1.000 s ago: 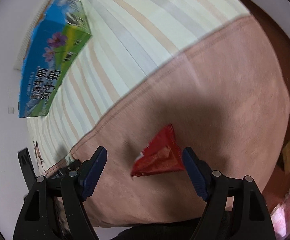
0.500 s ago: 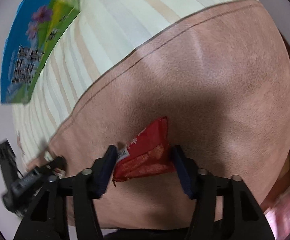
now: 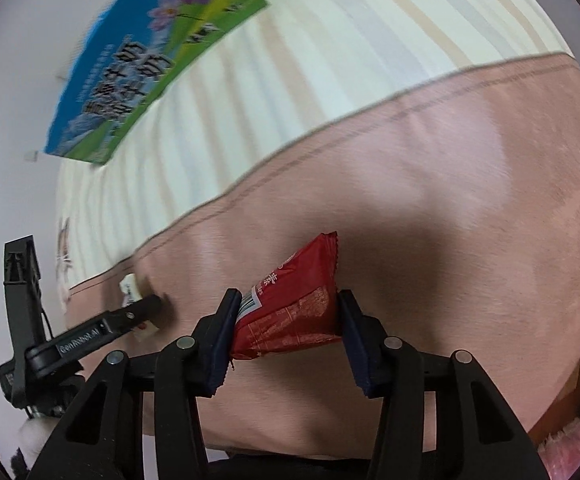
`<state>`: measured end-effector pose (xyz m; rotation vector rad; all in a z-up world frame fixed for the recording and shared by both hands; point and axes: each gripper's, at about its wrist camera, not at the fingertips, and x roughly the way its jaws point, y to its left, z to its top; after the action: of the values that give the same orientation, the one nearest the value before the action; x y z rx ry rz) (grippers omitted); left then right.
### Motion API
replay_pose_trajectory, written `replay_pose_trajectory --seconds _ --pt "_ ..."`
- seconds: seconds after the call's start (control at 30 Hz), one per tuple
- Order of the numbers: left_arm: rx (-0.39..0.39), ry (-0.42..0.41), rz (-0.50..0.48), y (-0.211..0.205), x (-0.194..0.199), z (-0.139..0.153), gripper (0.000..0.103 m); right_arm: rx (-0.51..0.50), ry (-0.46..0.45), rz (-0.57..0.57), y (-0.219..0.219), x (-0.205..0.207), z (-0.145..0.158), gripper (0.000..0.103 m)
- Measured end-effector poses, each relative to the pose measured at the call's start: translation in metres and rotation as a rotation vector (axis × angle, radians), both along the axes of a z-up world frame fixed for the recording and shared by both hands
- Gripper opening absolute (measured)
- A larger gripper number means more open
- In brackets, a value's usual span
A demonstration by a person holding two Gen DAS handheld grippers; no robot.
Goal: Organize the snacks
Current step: 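Carry the pouch and red pack over the box and open both tools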
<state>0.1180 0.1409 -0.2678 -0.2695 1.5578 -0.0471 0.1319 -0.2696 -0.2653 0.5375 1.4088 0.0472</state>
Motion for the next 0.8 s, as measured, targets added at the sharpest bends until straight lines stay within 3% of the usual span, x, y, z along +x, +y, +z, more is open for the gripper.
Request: replay_pose_trajectory --seconds 0.23,0.4,0.57,0.8 --pt "-0.035 -0.086 -0.027 0.003 0.005 0.049 0.068 0.053 -0.076 0.037 0.013 0.021 0.038 0.051" --pt "-0.073 -0.173 -0.065 -0.003 0.033 0.105 0.068 0.092 -0.174 0.070 0.017 0.058 0.089 0.051" --pt "-0.081 -0.246 -0.103 -0.004 0.093 0.158 0.068 0.086 -0.277 0.111 0.019 0.120 0.143 0.051" --pt "0.007 -0.241 -0.144 -0.017 0.192 0.180 0.069 0.012 -0.293 0.170 0.026 0.217 0.171 0.051"
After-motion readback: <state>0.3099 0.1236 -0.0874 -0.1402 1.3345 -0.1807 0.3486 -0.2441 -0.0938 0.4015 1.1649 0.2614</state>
